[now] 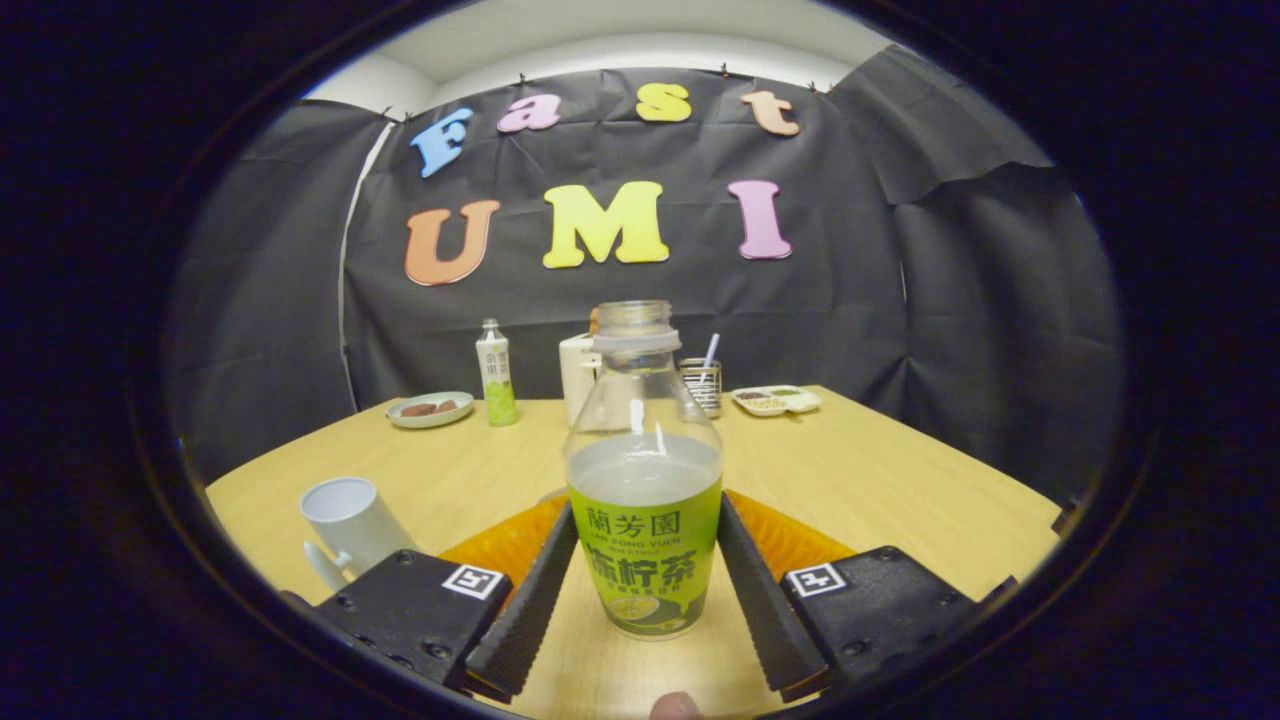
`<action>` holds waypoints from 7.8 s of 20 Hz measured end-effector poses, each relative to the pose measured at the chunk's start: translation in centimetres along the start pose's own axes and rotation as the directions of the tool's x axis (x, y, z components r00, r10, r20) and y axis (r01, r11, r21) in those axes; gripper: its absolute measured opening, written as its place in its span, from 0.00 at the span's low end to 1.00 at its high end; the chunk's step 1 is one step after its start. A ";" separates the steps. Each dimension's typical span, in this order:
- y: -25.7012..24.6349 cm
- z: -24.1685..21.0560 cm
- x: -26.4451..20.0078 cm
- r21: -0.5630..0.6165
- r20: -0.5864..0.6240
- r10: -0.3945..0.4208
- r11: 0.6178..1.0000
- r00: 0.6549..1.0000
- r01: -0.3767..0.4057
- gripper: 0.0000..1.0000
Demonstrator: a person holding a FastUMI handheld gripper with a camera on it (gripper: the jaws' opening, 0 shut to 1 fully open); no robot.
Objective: Take the bottle from table, then pour the juice into the cup, finally place the bottle on the coaster
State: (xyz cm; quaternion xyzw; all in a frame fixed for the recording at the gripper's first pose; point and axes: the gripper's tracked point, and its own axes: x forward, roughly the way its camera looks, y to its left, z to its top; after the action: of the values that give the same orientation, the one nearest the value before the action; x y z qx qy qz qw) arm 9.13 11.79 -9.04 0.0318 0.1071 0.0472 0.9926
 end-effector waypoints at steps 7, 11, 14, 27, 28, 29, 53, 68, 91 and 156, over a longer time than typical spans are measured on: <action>1.5 1.4 -0.8 -0.087 0.003 0.051 0.995 0.999 -0.050 0.78; 2.1 4.0 -1.5 -0.314 0.040 0.066 0.948 0.997 -0.050 0.76; 2.5 5.0 -1.5 -0.468 0.034 0.053 0.883 0.998 -0.030 0.76; 4.2 6.4 0.6 -0.820 0.037 -0.025 0.571 0.999 0.045 0.76; 4.4 6.4 0.7 -0.841 0.048 -0.024 0.539 0.999 0.053 0.76; 4.7 6.4 0.7 -0.860 0.060 -0.023 0.506 0.998 0.064 0.76; 8.7 6.5 -0.5 -0.963 0.268 0.060 0.000 0.961 0.269 0.76; 8.9 6.4 -0.7 -0.929 0.316 0.080 -0.176 0.945 0.326 0.76; 9.7 6.5 -0.8 -0.884 0.341 0.112 -0.301 0.933 0.359 0.76; 12.3 9.2 -1.1 -0.770 0.397 0.141 -0.487 0.907 0.413 0.76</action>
State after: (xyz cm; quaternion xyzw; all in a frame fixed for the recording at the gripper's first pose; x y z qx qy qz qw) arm 9.01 23.43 1.09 -0.8364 -0.1459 -0.0319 0.5273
